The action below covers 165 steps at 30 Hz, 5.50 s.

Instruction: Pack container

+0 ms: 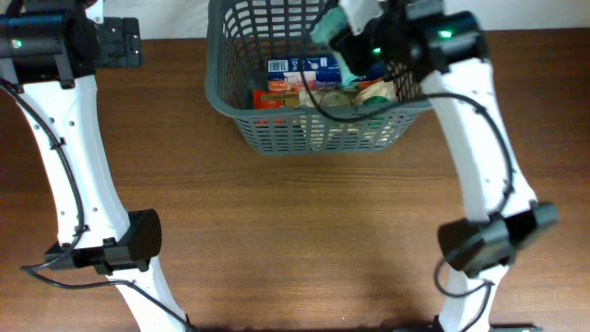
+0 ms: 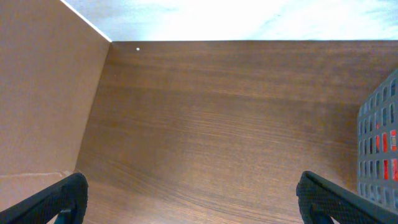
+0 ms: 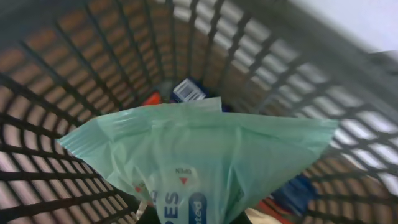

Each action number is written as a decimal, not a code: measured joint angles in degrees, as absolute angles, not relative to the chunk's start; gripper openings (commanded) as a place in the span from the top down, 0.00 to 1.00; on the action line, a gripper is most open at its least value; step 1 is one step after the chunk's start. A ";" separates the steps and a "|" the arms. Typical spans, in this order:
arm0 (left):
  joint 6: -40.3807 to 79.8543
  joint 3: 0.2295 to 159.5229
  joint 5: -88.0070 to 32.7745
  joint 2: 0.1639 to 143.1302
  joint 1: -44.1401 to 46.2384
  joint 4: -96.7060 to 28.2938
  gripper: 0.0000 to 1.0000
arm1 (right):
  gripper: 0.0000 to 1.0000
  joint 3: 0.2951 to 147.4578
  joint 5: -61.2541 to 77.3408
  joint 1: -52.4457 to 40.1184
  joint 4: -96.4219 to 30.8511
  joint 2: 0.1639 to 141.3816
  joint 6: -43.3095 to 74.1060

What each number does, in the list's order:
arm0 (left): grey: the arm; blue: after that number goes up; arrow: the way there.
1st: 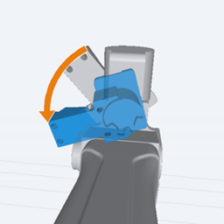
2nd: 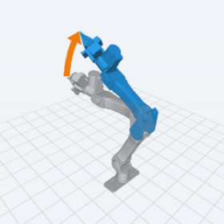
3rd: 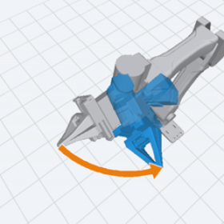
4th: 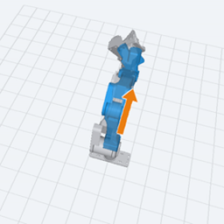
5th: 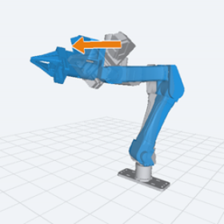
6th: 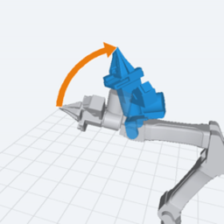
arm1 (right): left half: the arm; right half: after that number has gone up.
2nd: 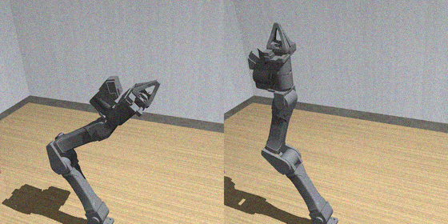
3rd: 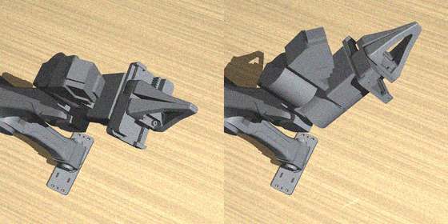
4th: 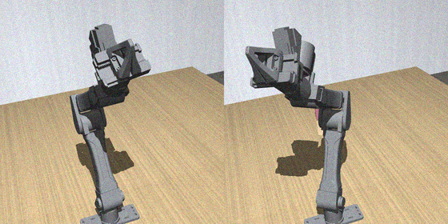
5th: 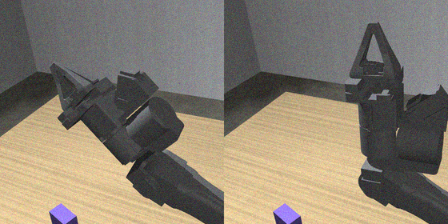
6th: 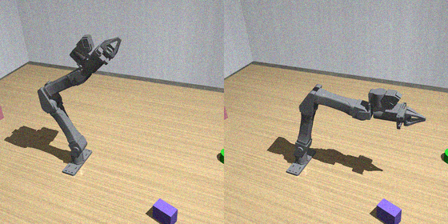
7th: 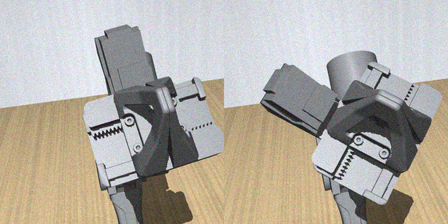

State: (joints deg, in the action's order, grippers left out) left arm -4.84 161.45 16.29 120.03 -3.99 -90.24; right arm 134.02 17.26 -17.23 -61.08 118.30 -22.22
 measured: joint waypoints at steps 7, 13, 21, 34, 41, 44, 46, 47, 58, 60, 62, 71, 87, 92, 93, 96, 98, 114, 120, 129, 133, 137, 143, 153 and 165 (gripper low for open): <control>-4.84 161.45 16.29 120.03 -3.99 -90.24 0.01 | 0.96 133.97 18.39 -19.75 -61.32 126.96 -27.94; -4.84 161.45 16.29 120.03 -3.99 -90.24 0.01 | 0.96 133.95 20.36 -20.51 -63.77 132.07 -29.21; -4.84 161.45 16.29 120.03 -3.99 -90.24 0.01 | 0.54 133.91 25.32 -20.51 -64.47 133.91 -29.67; -4.84 161.45 16.29 120.03 -3.99 -90.24 0.01 | 0.28 136.92 19.57 -21.02 -68.60 132.09 -24.93; -4.84 161.45 16.27 120.03 -3.99 -90.24 0.01 | 0.27 141.45 12.03 -15.09 -67.64 115.98 -17.78; -4.84 161.45 16.29 120.03 -3.99 -90.24 0.01 | 0.29 142.78 9.39 -10.79 -67.46 106.04 -16.43; -4.84 161.45 16.29 120.03 -3.99 -90.24 0.01 | 0.29 143.59 7.75 -7.90 -67.59 99.92 -15.46; -4.84 161.45 16.29 120.03 -3.99 -90.24 0.01 | 0.29 143.87 7.38 -6.68 -67.88 97.76 -15.05; -4.84 161.45 16.29 120.03 -3.99 -90.24 0.01 | 0.01 144.03 3.44 5.04 -71.22 90.24 -12.21; -4.84 161.45 16.29 120.03 -3.99 -90.24 0.01 | 0.01 143.76 3.18 5.34 -71.29 90.83 -12.19; -4.84 161.45 16.29 120.03 -3.99 -90.24 0.01 | 0.01 143.57 3.03 5.34 -71.37 91.15 -12.19; -4.84 161.45 16.29 120.03 -3.99 -90.24 0.01 | 0.01 143.57 2.96 5.34 -71.37 91.96 -12.19; -4.82 161.45 16.27 120.03 -3.99 -90.26 0.01 | 0.01 97.51 -0.23 5.61 -55.59 58.98 -12.14; -4.82 161.45 16.10 120.03 -3.99 -90.21 0.01 | 0.01 63.79 4.32 5.61 -40.23 30.94 -12.12; -4.78 161.42 16.05 120.03 -3.99 -90.45 0.01 | 0.01 56.36 5.69 5.61 -36.03 25.89 -12.10; -4.67 161.38 15.99 120.01 -3.99 -90.28 0.01 | 0.01 39.13 8.16 5.61 -31.94 15.31 -12.05; -4.67 161.36 15.94 120.01 -3.99 -90.24 0.01 | 0.01 29.30 9.21 5.61 -31.66 9.63 -12.03; -4.67 161.36 15.90 120.01 -3.99 -90.26 0.01 | 0.01 8.45 13.67 5.61 -28.73 0.91 -11.99; -4.67 161.36 15.90 120.01 -3.99 -90.26 0.01 | 0.01 8.45 13.69 5.61 -28.69 0.91 -12.01; -4.67 161.34 15.90 120.01 -3.99 -90.26 0.01 | 0.01 8.45 13.69 5.61 -28.69 0.91 -11.99; -4.64 161.36 15.90 120.01 -3.99 -90.26 0.01 | 0.01 8.45 13.69 5.61 -28.67 0.91 -11.99; -4.67 161.36 15.90 120.01 -3.99 -90.26 0.01 | 0.01 8.45 13.69 5.61 -28.67 0.91 -11.99; -4.64 156.62 15.90 117.25 -3.57 -90.04 0.01 | 0.01 8.45 13.69 5.61 -28.67 0.91 -11.97; -4.69 115.72 16.32 85.52 -0.34 -85.19 0.01 | 0.01 8.45 13.72 5.61 -28.64 0.91 -11.97; -4.40 55.31 -0.69 40.47 -0.43 -23.00 0.01 | 0.01 8.43 14.13 5.61 -28.62 0.84 -11.99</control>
State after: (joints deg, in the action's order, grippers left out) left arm -4.40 55.31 -0.69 40.47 -0.43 -23.00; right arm 8.43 14.13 5.61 -28.62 0.84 -11.99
